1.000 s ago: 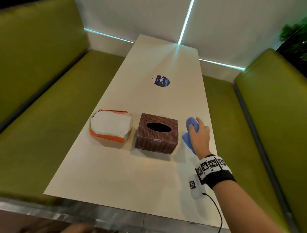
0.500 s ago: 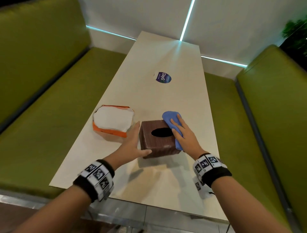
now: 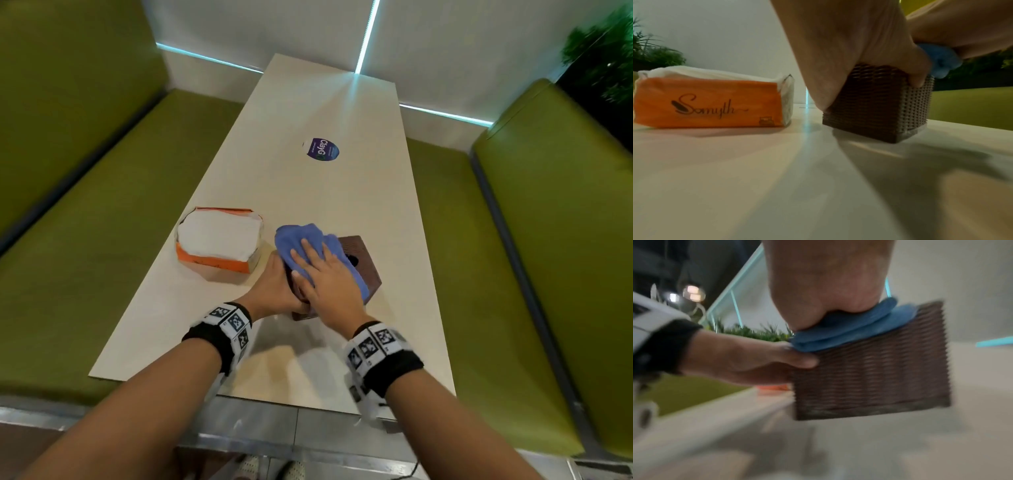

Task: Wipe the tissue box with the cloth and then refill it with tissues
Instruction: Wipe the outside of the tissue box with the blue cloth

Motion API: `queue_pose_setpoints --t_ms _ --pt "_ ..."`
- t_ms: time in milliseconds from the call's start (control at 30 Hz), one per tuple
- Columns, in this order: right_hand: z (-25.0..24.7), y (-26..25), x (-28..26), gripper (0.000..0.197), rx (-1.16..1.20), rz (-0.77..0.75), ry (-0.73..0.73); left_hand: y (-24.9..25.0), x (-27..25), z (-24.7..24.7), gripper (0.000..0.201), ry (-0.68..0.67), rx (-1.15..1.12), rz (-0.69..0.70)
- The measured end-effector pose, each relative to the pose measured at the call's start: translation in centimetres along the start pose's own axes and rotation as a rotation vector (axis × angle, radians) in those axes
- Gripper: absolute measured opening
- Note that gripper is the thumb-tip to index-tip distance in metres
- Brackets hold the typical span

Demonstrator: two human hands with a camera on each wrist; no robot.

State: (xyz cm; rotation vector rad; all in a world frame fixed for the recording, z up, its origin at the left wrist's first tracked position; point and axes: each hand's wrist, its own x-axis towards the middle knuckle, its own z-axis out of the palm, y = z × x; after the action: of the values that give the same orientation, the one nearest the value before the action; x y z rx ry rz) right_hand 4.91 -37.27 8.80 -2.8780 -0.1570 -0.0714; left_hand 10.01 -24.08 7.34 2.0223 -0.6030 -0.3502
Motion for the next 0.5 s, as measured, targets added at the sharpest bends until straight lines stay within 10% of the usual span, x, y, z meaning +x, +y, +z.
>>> queue_pose_setpoints --t_ms 133,300,500 --pt "-1.0 6.5 0.4 0.084 -0.038 0.142 0.039 -1.2 0.1 0.4 0.105 0.067 -0.072 -0.055" --pt "-1.4 4.2 -1.4 0.053 0.07 0.467 0.209 -1.4 0.1 0.5 0.119 0.039 -0.078 -0.072" --pt "-0.7 0.8 -0.2 0.055 -0.024 0.091 0.053 -1.5 0.7 0.6 0.116 0.023 -0.048 -0.07"
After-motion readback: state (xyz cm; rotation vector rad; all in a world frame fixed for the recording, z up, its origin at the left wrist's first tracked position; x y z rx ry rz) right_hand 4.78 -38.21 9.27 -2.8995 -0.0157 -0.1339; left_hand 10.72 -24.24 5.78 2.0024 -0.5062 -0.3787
